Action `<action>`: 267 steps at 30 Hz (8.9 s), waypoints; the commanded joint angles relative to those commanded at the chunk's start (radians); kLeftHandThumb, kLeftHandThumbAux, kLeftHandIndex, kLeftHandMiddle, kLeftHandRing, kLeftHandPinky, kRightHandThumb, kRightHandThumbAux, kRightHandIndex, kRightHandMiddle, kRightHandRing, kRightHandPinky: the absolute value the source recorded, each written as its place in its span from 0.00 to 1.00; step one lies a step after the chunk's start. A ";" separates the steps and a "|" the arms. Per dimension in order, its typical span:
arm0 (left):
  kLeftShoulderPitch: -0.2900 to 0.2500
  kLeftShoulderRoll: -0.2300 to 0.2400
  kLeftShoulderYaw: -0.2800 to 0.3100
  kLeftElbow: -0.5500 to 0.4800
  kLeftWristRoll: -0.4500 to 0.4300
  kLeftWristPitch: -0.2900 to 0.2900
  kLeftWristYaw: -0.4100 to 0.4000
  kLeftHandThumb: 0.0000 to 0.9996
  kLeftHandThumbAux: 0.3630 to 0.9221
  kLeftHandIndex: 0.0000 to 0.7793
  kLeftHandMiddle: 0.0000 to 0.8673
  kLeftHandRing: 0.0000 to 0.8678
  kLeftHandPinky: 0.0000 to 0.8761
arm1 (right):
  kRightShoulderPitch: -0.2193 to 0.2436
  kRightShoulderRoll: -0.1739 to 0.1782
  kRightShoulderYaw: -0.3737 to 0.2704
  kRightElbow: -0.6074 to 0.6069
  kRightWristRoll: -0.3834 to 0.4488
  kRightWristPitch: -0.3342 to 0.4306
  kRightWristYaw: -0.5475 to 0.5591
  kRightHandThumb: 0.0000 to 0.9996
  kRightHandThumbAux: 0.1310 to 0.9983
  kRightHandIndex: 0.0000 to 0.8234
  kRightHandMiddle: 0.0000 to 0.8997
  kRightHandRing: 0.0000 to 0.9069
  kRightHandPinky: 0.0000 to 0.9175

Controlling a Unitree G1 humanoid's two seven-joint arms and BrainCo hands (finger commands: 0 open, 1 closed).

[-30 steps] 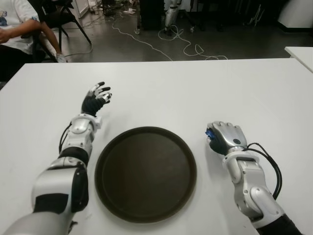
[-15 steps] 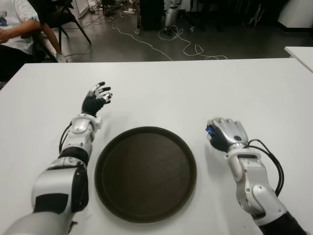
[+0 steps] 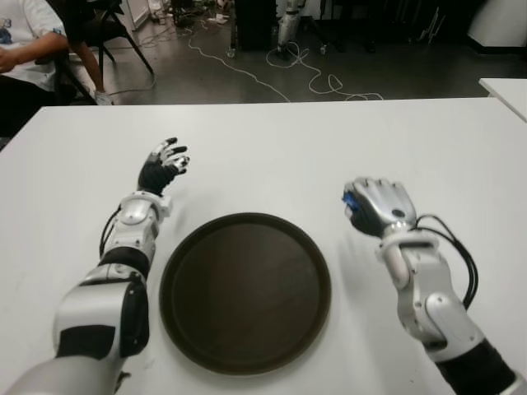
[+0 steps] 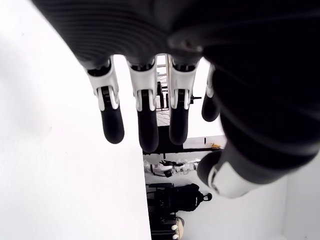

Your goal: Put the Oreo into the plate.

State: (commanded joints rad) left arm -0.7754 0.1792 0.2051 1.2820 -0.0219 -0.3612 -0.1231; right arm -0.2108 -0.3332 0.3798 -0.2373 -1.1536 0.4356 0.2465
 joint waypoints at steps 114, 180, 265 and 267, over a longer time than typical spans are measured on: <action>-0.001 -0.025 -0.018 -0.007 0.003 -0.010 0.018 0.04 0.64 0.15 0.24 0.24 0.27 | -0.057 0.160 0.204 0.036 0.114 -0.292 0.045 0.69 0.69 0.52 0.75 0.78 0.77; -0.009 -0.043 -0.024 -0.004 0.003 0.002 0.052 0.03 0.59 0.16 0.24 0.25 0.26 | -0.329 0.214 0.262 0.796 0.259 -0.513 -0.325 0.70 0.69 0.53 0.82 0.83 0.82; -0.012 -0.044 -0.018 -0.001 -0.001 0.001 0.041 0.03 0.59 0.17 0.25 0.25 0.27 | -0.380 0.171 0.220 0.908 0.559 -1.038 -0.065 0.69 0.69 0.52 0.65 0.65 0.62; -0.012 -0.043 -0.019 -0.001 0.001 0.001 0.042 0.04 0.59 0.17 0.25 0.25 0.27 | -0.381 0.175 0.216 0.920 0.565 -1.053 -0.071 0.69 0.69 0.52 0.66 0.66 0.62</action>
State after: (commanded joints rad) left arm -0.7871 0.1359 0.1858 1.2813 -0.0213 -0.3600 -0.0808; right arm -0.5918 -0.1580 0.5957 0.6830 -0.5882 -0.6173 0.1753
